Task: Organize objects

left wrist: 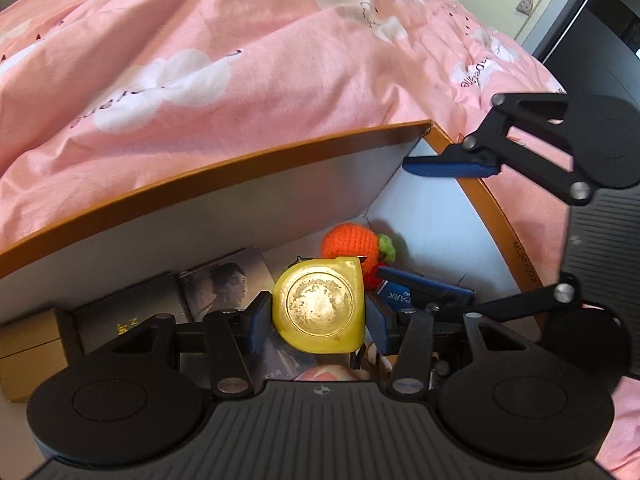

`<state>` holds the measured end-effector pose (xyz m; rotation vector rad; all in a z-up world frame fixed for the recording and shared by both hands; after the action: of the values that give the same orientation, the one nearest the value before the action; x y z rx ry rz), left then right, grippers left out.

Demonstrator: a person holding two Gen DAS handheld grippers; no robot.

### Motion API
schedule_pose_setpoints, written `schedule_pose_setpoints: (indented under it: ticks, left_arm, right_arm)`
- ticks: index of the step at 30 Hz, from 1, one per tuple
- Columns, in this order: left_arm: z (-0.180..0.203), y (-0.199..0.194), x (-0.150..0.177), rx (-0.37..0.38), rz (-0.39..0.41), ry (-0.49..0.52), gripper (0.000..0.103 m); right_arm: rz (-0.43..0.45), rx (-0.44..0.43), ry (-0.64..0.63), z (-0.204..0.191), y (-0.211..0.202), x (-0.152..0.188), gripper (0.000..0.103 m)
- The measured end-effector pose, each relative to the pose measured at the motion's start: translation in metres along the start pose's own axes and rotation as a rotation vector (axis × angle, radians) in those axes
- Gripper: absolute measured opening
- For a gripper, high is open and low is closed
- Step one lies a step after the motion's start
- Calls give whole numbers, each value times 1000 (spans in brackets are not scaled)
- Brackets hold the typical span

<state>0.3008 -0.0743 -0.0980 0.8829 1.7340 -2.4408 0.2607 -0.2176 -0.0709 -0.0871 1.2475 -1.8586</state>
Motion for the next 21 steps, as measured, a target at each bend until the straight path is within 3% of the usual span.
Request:
schedule_pose_setpoints:
  ticks: [11, 17, 21]
  left_arm:
    - [5, 9, 0, 9, -46, -2, 57]
    - [2, 0, 2, 41, -19, -24, 69]
    - [5, -16, 4, 17, 13, -15, 69]
  right_arm:
    - [29, -1, -63, -6, -21, 11, 60]
    - [19, -3, -53, -8, -23, 11, 60]
    - [24, -27, 3, -2, -29, 11, 60]
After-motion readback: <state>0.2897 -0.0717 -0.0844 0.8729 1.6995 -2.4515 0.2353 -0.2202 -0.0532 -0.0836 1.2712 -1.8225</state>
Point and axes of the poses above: each gripper's, at about its wrist camera, not at the fingertips, and y roughly the way its jaws point, z to its right, x to its underside, the point moved 1 cm from there along y, roughly the way its jaws point, and after that the axes turned 2 degrees about y, right-handed, at the moved point
